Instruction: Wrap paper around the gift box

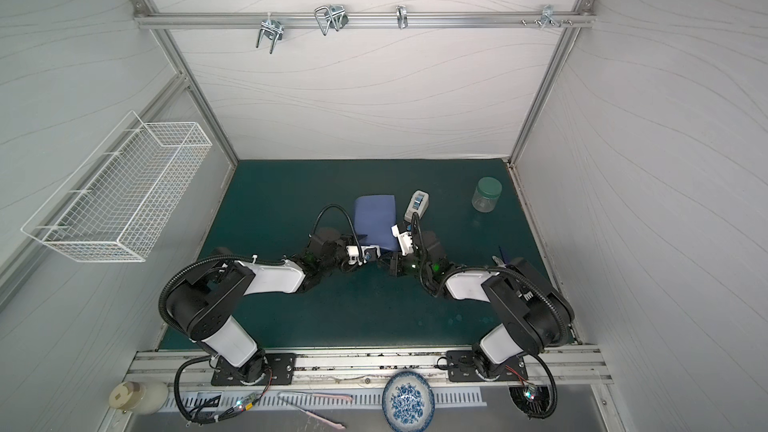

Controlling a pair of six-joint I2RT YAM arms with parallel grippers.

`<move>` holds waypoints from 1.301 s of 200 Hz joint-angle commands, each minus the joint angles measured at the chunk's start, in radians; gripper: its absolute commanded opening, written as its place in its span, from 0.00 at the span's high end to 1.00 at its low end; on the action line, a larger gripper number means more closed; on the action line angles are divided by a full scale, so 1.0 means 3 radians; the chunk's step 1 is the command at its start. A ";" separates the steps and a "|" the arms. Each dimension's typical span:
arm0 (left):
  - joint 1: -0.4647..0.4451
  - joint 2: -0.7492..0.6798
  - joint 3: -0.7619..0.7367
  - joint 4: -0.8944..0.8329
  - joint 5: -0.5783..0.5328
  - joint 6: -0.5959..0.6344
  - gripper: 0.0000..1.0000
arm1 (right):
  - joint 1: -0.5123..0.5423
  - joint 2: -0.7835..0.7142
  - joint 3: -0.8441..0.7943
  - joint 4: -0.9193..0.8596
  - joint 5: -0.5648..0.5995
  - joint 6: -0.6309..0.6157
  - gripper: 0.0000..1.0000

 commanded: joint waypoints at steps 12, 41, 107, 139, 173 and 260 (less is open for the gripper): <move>-0.0011 0.0111 0.0014 -0.0362 -0.0025 -0.0036 0.39 | 0.0024 0.0119 0.0109 0.0162 0.0024 -0.0003 1.00; -0.0007 0.0111 0.0017 -0.0366 -0.0022 -0.0036 0.39 | 0.0026 0.0178 0.0135 0.0182 0.0055 0.0006 1.00; -0.0008 0.0110 0.0022 -0.0380 -0.0019 -0.0031 0.39 | 0.0017 0.0263 0.0204 0.0097 0.0160 -0.0004 1.00; -0.0010 0.0115 0.0025 -0.0386 -0.0017 -0.0026 0.40 | 0.0011 0.0270 0.0233 0.0067 0.0189 0.0009 1.00; -0.0011 0.0112 0.0027 -0.0391 -0.0017 -0.0021 0.40 | -0.0005 0.0282 0.0268 -0.0016 0.0234 0.0014 1.00; -0.0010 0.0108 0.0031 -0.0404 -0.0014 -0.0026 0.40 | -0.0010 0.0309 0.0378 -0.0250 0.0351 0.0018 1.00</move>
